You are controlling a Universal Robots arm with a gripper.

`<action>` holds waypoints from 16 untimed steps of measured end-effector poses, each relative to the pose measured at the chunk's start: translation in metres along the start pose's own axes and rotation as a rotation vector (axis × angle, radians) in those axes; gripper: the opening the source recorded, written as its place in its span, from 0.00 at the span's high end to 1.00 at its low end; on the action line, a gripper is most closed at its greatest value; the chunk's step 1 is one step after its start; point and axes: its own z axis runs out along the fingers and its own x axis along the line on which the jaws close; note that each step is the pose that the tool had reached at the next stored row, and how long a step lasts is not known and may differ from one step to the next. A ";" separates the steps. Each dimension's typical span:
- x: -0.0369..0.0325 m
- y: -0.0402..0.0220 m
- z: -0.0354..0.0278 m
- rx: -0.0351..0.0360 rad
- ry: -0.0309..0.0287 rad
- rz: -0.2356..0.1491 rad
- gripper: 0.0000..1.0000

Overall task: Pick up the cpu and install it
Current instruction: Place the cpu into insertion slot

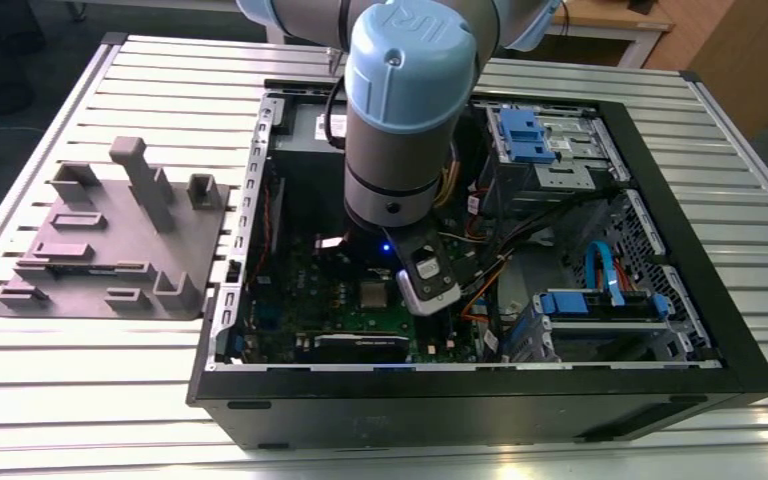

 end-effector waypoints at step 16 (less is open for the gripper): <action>-0.0001 0.0002 -0.0044 -0.0062 0.0010 0.035 0.55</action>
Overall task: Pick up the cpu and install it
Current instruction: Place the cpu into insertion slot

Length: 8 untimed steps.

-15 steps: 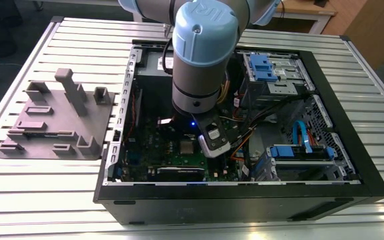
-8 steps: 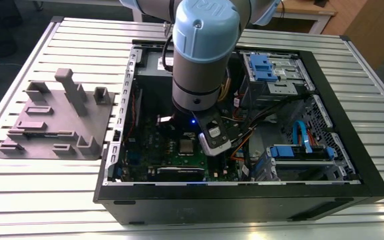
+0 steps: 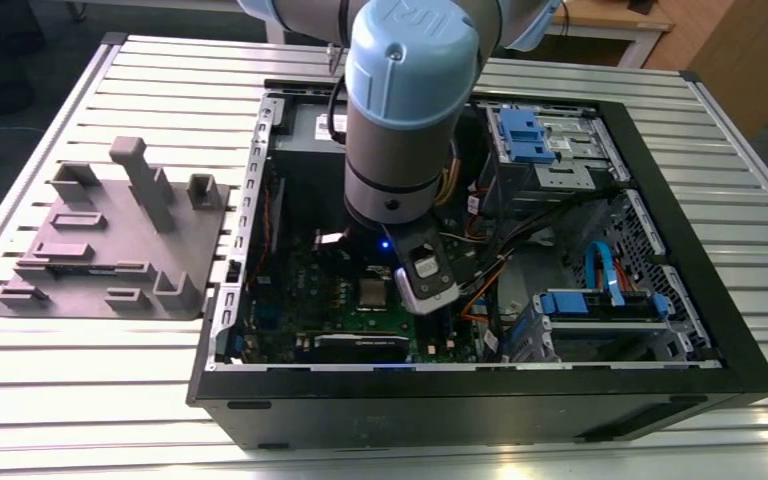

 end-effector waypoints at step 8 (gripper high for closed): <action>0.0000 -0.0003 0.0024 -0.0002 -0.0003 0.000 0.55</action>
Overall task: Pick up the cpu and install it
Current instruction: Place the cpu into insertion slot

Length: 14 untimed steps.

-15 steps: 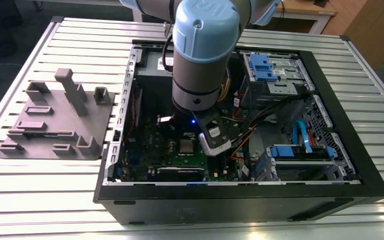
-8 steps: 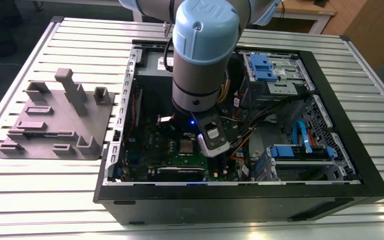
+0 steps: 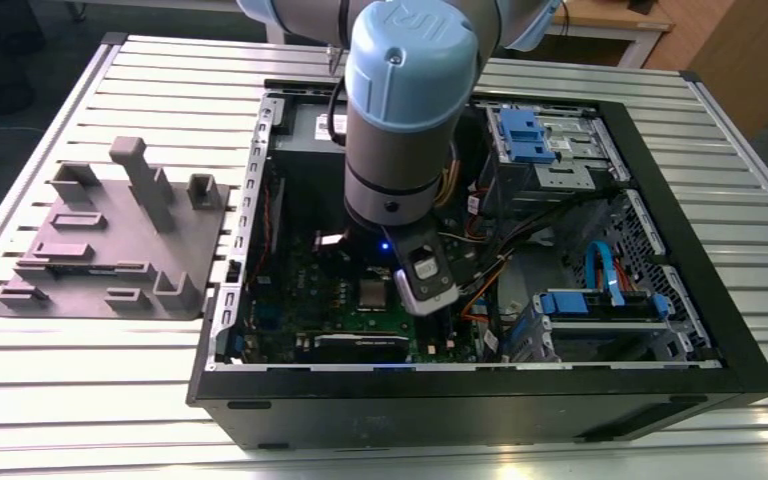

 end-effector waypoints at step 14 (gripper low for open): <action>0.0000 -0.0001 0.0032 -0.0001 0.0000 0.000 0.55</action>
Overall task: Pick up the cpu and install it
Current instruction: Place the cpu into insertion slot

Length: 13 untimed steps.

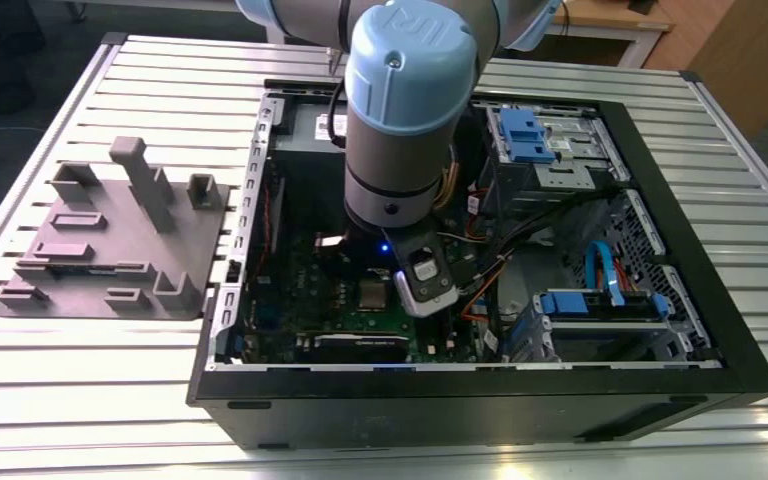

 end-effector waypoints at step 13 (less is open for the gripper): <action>0.0001 0.0002 -0.0068 0.0004 0.0011 0.000 0.42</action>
